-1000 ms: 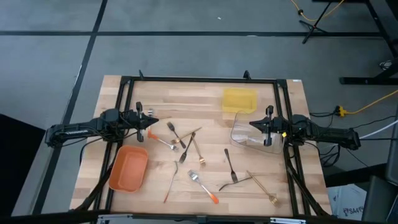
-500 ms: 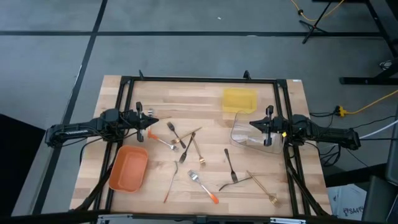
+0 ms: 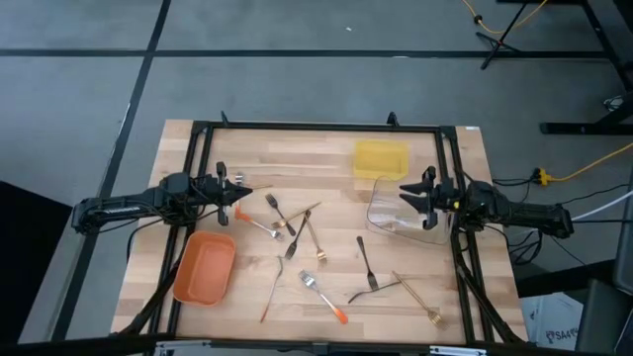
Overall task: Sort silverware by color (type)
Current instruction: Put the black fork into the yellow bin
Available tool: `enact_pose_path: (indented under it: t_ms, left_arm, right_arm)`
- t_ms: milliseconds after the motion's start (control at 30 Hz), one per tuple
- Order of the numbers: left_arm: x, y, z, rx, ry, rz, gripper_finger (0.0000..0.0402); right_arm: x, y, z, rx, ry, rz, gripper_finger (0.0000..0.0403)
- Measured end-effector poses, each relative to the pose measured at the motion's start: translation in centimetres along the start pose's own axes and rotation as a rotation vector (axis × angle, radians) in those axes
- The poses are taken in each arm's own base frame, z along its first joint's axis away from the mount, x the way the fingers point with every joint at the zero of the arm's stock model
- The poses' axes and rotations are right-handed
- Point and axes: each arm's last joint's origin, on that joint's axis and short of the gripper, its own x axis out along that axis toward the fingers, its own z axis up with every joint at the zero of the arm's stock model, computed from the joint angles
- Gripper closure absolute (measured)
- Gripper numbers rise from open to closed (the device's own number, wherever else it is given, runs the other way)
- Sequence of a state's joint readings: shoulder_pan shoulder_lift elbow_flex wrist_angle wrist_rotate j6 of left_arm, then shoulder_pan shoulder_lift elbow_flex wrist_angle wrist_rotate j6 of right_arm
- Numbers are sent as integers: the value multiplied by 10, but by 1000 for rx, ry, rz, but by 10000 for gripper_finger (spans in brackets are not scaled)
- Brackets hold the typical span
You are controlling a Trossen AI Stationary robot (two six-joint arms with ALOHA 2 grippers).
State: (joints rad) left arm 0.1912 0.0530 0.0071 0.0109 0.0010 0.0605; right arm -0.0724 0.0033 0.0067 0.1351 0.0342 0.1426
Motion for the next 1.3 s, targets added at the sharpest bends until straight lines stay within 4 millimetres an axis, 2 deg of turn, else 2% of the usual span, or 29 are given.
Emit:
enact_pose_path:
  t_ms: [133,267,500,700,1033,1300]
  left_arm:
    - [0,0,0,0,0,0,401]
    - [0,0,0,0,0,0,401]
    - [0,0,0,-5,0,-1,401]
    - [0,0,0,-7,0,0,401]
    - [0,0,0,-8,-1,0,401]
    - [0,0,0,-8,0,0,401]
  right_arm:
    - [0,2,6,42,-30,48,232]
    - [-2,6,18,35,-67,116,209]
    - [-7,12,44,25,-127,232,206]
    - [-4,15,56,21,-112,282,206]
    - [19,21,74,19,6,323,206]
    - [50,27,93,-110,79,406,206]
